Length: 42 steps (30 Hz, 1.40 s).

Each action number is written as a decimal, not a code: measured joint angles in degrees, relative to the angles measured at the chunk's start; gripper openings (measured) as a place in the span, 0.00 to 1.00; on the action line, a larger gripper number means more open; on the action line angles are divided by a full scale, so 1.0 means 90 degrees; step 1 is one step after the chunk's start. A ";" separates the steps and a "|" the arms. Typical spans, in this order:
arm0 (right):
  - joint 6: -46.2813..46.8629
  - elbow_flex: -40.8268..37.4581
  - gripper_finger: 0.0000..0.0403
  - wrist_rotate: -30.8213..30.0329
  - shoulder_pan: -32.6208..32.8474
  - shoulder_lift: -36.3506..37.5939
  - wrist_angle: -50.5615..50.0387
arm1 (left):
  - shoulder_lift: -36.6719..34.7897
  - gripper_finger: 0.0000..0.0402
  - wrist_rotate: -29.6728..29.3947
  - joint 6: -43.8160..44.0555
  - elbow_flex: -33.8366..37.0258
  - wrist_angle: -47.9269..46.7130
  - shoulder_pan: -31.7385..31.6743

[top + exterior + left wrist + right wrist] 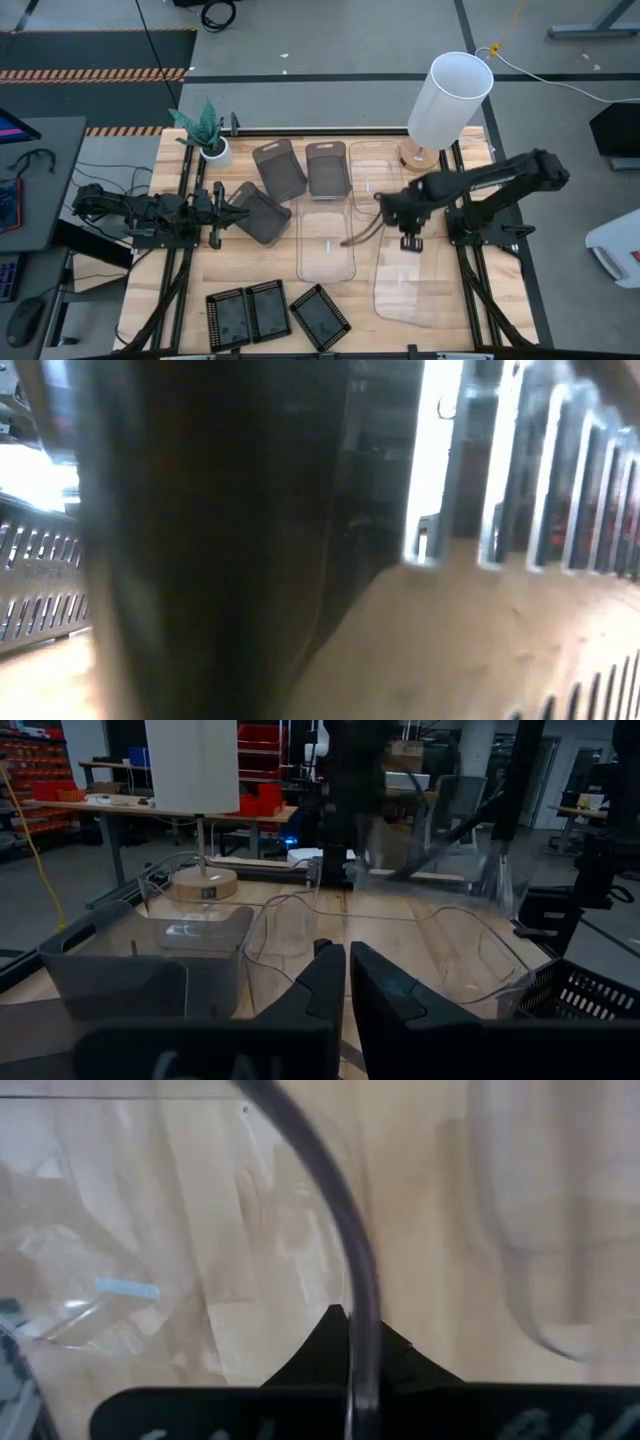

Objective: Stack baskets by color
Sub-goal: Stack the bottom right transparent bin on the top transparent bin

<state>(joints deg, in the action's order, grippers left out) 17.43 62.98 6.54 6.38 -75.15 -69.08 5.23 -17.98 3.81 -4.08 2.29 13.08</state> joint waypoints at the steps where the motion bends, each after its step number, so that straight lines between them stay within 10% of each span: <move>1: -0.0146 0.0225 0.01 -0.0013 -0.0128 0.0044 -0.0195 | 0.0000 0.07 0.0000 -0.0002 0.0000 0.0002 0.0000; 25: -0.5284 0.6382 0.01 -0.1524 -0.4108 -0.2996 -0.2297 | -0.0001 0.09 0.0001 -0.0002 0.0000 0.0002 0.0000; 42: -0.6407 0.5903 0.01 -0.1719 -0.4941 -0.3316 -0.2205 | 0.0000 0.09 0.0001 -0.0005 0.0000 0.0002 0.0000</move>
<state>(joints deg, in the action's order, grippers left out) -40.23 116.11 -8.93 -38.09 -104.99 -88.93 5.23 -17.96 3.77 -4.08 2.31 13.08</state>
